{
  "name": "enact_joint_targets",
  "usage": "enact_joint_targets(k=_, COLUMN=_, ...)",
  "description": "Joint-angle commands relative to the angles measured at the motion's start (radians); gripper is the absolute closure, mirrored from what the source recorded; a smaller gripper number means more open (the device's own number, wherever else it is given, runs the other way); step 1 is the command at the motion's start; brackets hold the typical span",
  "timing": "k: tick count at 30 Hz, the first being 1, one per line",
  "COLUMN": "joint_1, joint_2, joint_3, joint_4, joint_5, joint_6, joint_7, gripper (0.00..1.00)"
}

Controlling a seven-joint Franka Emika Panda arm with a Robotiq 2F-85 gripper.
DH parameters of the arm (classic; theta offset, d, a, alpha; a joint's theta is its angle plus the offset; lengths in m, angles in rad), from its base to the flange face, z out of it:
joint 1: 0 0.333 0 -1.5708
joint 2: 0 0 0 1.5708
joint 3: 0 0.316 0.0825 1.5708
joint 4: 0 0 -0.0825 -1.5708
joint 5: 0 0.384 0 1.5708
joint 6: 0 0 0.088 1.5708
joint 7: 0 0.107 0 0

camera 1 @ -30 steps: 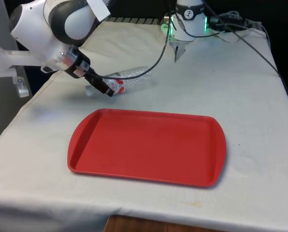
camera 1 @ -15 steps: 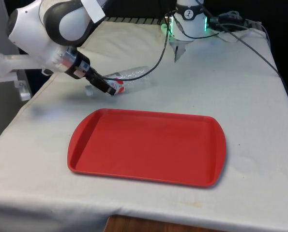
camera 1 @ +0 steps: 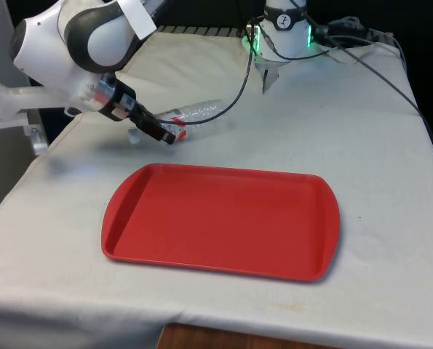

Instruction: Place the bottle upright on the tray.

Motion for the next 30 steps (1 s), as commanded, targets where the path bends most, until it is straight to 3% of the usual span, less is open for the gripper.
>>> enact_joint_targets(k=1, joint_1=-0.013, joint_2=0.012, joint_3=0.009, joint_4=0.018, joint_5=0.0, joint_6=-0.023, joint_7=0.002, gripper=0.0)
enact_joint_targets(k=3, joint_1=-0.013, joint_2=0.015, joint_3=0.009, joint_4=0.019, joint_5=0.001, joint_6=-0.026, joint_7=0.001, gripper=0.0)
enact_joint_targets(k=4, joint_1=0.0, joint_2=0.006, joint_3=0.001, joint_4=0.0, joint_5=0.002, joint_6=-0.002, joint_7=-0.003, gripper=0.0)
enact_joint_targets(k=5, joint_1=-0.013, joint_2=0.015, joint_3=0.008, joint_4=0.019, joint_5=0.001, joint_6=-0.028, joint_7=0.0, gripper=0.0)
enact_joint_targets(k=11, joint_1=-0.014, joint_2=0.015, joint_3=0.006, joint_4=0.018, joint_5=0.003, joint_6=-0.04, joint_7=-0.007, gripper=0.0)
enact_joint_targets(k=12, joint_1=-0.001, joint_2=0.009, joint_3=-0.001, joint_4=0.002, joint_5=0.003, joint_6=-0.019, joint_7=-0.009, gripper=0.0)
enact_joint_targets(k=13, joint_1=-0.014, joint_2=0.014, joint_3=0.006, joint_4=0.018, joint_5=0.003, joint_6=-0.042, joint_7=-0.008, gripper=0.0)
enact_joint_targets(k=20, joint_1=-0.012, joint_2=0.013, joint_3=0.004, joint_4=0.012, joint_5=0.007, joint_6=-0.044, joint_7=-0.02, gripper=0.0)
enact_joint_targets(k=21, joint_1=-0.004, joint_2=0.009, joint_3=-0.001, joint_4=0.001, joint_5=0.006, joint_6=-0.031, joint_7=-0.022, gripper=0.0)
enact_joint_targets(k=22, joint_1=-0.011, joint_2=0.014, joint_3=0.005, joint_4=0.01, joint_5=0.008, joint_6=-0.044, joint_7=-0.021, gripper=0.0)
enact_joint_targets(k=30, joint_1=-0.009, joint_2=0.023, joint_3=0.006, joint_4=0.007, joint_5=0.016, joint_6=-0.048, joint_7=-0.027, gripper=0.0)
